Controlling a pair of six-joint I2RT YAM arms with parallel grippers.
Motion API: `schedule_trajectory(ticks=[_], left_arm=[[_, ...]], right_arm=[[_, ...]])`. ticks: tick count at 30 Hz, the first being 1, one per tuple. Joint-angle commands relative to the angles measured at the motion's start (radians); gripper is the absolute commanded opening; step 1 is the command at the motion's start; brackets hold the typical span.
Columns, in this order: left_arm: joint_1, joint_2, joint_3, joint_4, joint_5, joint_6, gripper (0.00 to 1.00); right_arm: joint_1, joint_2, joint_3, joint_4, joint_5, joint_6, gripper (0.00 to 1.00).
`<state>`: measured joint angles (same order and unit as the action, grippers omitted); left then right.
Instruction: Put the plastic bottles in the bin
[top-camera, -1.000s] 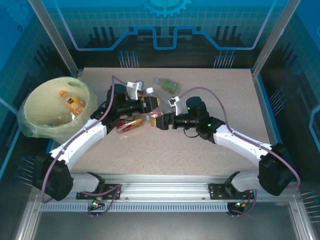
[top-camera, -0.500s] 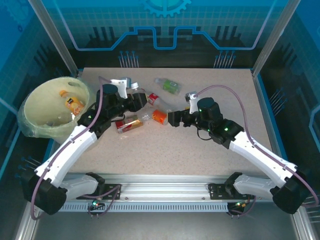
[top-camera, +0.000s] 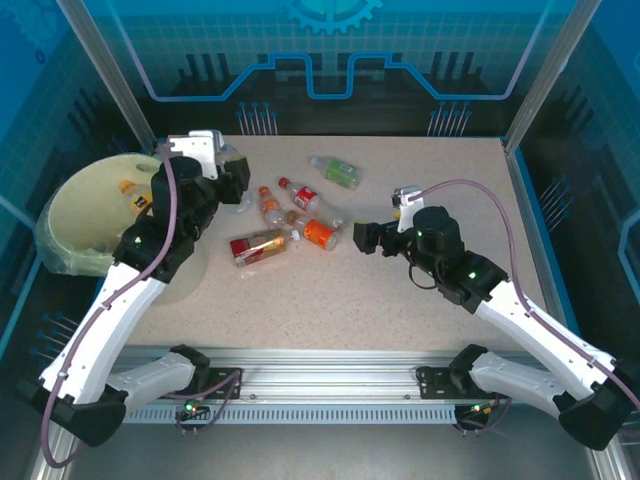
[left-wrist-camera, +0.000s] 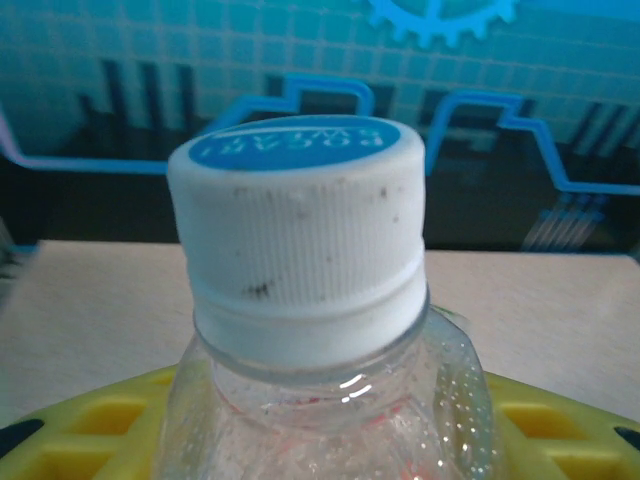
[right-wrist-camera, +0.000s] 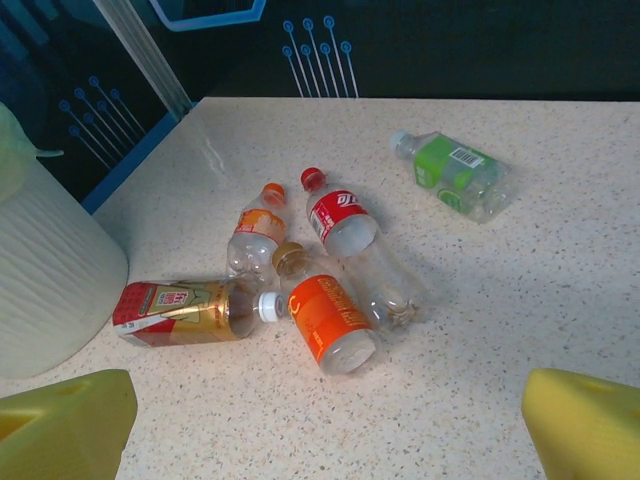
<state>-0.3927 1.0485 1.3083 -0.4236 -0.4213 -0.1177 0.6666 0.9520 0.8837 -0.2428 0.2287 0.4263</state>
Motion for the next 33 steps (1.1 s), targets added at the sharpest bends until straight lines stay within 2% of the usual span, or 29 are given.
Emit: schedule_trajectory(ticks=[1, 6, 11, 15, 21, 28, 33], left_arm=[[0.032, -0.025, 0.057, 0.004, -0.199, 0.121, 0.49], [0.151, -0.019, 0.11, -0.009, -0.212, 0.114, 0.5], [0.317, -0.02, 0.131, -0.036, -0.108, 0.027, 0.5], [0.4, -0.006, 0.171, -0.081, -0.018, -0.031, 0.5], [0.546, 0.019, 0.178, -0.098, -0.012, -0.067, 0.49], [0.779, 0.067, 0.106, -0.063, 0.221, -0.25, 0.47], [0.884, 0.102, 0.033, -0.011, 0.357, -0.402, 0.48]], right_arm=[[-0.004, -0.034, -0.041, 0.026, 0.04, -0.006, 1.0], [-0.005, -0.045, -0.044, 0.027, 0.014, -0.005, 1.0], [-0.005, -0.045, -0.035, 0.014, 0.02, 0.002, 1.0], [-0.004, -0.051, -0.031, 0.01, 0.02, -0.003, 1.0], [-0.005, -0.071, -0.047, 0.017, -0.001, -0.023, 1.0], [-0.006, -0.081, -0.046, 0.013, -0.017, -0.056, 1.0], [-0.005, -0.095, -0.052, 0.0, -0.005, -0.061, 1.0]])
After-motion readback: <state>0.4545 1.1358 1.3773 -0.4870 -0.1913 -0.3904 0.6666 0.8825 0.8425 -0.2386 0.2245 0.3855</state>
